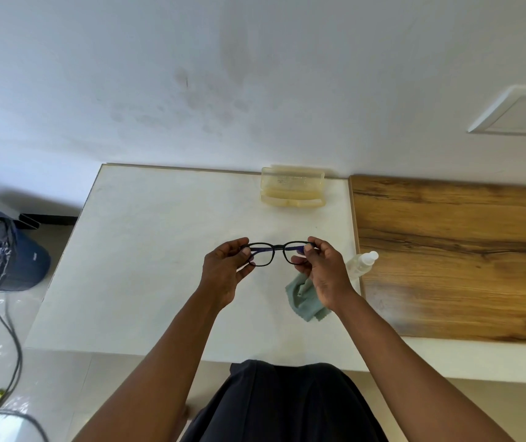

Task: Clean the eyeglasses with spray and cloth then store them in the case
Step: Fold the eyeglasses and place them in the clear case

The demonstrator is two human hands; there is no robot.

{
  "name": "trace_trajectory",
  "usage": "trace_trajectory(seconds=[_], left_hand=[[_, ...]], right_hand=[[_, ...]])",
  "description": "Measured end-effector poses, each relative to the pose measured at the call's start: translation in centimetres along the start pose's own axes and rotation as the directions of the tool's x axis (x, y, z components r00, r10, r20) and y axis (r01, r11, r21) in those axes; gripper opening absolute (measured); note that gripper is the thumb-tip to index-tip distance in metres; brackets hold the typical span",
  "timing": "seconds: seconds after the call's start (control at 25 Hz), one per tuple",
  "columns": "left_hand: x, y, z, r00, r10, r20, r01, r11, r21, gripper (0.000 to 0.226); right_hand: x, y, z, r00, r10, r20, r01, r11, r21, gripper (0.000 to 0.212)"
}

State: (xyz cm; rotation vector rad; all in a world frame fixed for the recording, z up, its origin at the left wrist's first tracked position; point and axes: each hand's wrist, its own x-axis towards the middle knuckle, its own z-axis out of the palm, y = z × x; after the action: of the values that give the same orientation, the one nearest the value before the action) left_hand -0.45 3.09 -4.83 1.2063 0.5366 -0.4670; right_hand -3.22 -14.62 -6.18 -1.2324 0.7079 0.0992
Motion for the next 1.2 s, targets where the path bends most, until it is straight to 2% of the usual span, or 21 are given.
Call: trace_trajectory(seconds=[0.16, 0.32, 0.64, 1.0, 1.2], left_hand=[[1.6, 0.9, 1.3, 1.0, 0.004, -0.03, -0.002, 0.998, 0.064, 0.023], [3.3, 2.0, 2.7, 0.996, 0.04, -0.075, -0.031, 0.993, 0.113, 0.024], [7.5, 4.6, 6.1, 0.977, 0.191, -0.094, -0.16, 0.952, 0.261, 0.03], [11.4, 5.9, 8.1, 0.944, 0.303, -0.132, -0.196, 0.835, 0.515, 0.026], [12.0, 5.3, 8.0, 0.945, 0.281, -0.167, -0.163, 0.848, 0.505, 0.026]], right_hand=[[2.0, -0.8, 0.5, 0.997, 0.001, -0.081, -0.009, 0.995, -0.102, 0.025], [3.9, -2.2, 0.8, 0.977, -0.078, -0.197, 0.03, 0.972, -0.235, 0.028], [8.0, -6.0, 1.3, 0.929, -0.257, -0.268, 0.146, 0.916, -0.373, 0.027], [11.1, -6.8, 1.1, 0.891, -0.404, -0.208, 0.202, 0.763, -0.614, 0.028], [12.0, -6.4, 1.1, 0.873, -0.459, -0.167, 0.213, 0.665, -0.716, 0.028]])
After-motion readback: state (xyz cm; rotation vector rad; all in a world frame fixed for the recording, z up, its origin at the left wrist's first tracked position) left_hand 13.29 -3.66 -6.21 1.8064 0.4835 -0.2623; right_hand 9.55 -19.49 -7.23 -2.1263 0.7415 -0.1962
